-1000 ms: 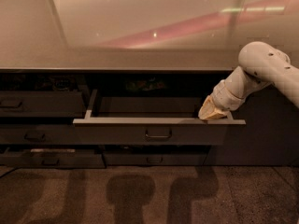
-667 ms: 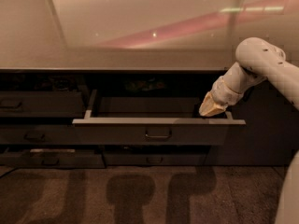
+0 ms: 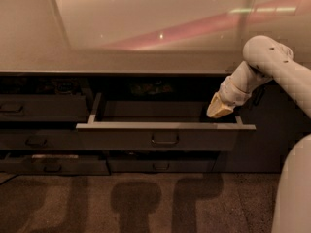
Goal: Open top drawer
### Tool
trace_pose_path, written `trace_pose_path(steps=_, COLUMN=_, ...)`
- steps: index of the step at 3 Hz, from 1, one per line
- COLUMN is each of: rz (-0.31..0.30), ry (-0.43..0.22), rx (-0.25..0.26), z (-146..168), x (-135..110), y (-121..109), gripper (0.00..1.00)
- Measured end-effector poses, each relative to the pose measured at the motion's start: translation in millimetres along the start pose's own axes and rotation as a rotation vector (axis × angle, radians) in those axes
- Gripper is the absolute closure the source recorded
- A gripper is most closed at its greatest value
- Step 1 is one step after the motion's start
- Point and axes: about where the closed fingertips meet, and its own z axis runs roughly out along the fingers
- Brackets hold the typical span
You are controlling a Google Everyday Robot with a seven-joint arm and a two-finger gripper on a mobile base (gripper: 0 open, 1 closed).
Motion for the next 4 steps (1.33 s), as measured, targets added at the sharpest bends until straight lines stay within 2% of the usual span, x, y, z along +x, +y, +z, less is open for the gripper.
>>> trace_pose_path(steps=1, rz=-0.056, ry=-0.019, rx=0.025, z=7, x=1, y=22, gripper=1.0)
trace_pose_path(steps=2, rz=-0.062, ry=-0.028, rx=0.009, z=12, x=0, y=32, gripper=0.82)
trace_pose_path(steps=3, rz=-0.062, ry=-0.028, rx=0.009, z=10, x=-1, y=32, gripper=0.58)
trace_pose_path(steps=4, rz=-0.078, ry=-0.017, rx=0.014, z=15, x=-8, y=46, gripper=0.36)
